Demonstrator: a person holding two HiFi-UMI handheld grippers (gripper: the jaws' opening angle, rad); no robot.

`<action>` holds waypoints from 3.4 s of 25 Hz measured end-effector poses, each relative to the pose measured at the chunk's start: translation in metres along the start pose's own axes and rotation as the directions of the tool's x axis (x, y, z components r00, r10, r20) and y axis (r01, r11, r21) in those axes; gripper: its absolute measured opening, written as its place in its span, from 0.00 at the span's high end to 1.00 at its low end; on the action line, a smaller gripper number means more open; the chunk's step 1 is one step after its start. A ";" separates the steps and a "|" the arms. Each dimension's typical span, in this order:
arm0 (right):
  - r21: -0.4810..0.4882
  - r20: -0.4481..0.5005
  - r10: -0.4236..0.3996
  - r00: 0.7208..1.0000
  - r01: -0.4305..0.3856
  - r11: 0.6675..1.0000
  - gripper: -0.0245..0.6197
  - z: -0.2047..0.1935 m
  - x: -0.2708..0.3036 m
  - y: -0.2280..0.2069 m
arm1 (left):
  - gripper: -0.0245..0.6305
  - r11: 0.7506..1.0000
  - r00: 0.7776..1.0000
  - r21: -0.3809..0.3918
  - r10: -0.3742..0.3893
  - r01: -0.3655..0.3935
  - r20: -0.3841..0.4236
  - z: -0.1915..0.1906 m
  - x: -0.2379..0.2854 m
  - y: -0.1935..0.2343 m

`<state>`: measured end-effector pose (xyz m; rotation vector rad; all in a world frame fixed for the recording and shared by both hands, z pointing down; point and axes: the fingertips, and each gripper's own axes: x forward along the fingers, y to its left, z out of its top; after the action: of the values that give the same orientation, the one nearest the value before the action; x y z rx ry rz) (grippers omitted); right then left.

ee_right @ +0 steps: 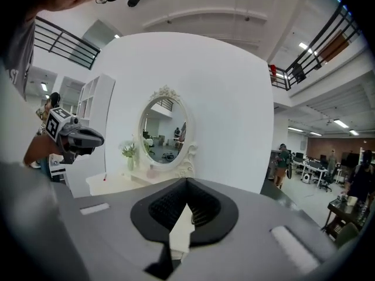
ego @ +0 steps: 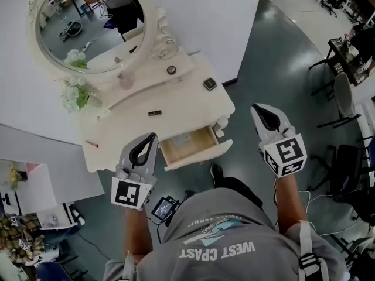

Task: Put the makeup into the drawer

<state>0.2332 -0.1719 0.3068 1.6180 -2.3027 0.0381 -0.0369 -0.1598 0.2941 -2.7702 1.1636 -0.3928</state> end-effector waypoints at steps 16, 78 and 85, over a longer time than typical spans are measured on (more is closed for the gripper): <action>0.026 -0.156 0.200 0.967 -0.199 0.980 0.96 -0.083 0.197 -0.048 | 0.96 0.981 0.966 -0.082 0.159 -0.178 -0.202 -0.058 0.053 0.040; 0.154 -0.564 0.316 0.763 -0.279 0.948 0.49 -0.309 0.379 0.035 | 0.96 0.916 0.881 -0.215 0.227 -0.338 -0.415 -0.220 0.018 0.066; 0.150 -0.561 0.372 0.739 -0.351 0.924 0.49 -0.293 0.360 0.090 | 0.96 0.884 0.866 -0.230 0.292 -0.406 -0.405 -0.227 -0.023 0.085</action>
<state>0.1140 -0.4078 0.6985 0.9451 -2.0702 0.5868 -0.1738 -0.2040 0.4904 -2.7045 1.9394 -0.7582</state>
